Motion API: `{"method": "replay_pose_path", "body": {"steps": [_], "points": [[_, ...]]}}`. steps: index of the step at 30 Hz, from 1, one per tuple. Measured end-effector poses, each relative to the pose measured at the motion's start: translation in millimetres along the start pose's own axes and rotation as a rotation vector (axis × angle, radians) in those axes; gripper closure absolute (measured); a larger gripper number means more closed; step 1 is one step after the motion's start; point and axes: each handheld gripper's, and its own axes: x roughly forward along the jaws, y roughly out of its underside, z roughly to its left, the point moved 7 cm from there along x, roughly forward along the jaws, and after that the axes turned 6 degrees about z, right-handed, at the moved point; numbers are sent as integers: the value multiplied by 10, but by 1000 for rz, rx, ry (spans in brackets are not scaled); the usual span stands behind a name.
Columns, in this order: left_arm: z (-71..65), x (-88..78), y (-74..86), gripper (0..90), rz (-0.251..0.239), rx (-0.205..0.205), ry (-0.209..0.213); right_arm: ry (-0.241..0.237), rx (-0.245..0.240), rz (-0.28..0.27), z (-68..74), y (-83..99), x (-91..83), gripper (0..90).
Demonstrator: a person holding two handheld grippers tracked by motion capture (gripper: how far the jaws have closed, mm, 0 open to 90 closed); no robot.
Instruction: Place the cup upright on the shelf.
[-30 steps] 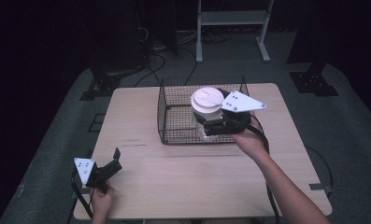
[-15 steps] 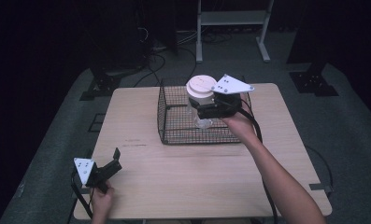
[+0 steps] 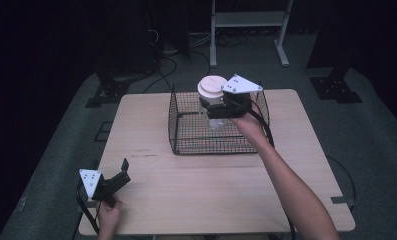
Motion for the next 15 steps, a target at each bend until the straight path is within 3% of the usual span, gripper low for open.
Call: {"method": "replay_pose_path", "body": {"steps": [15], "points": [[1, 1, -1, 0, -2, -2, 1, 27, 24, 23, -127, 144, 318, 43]]}}
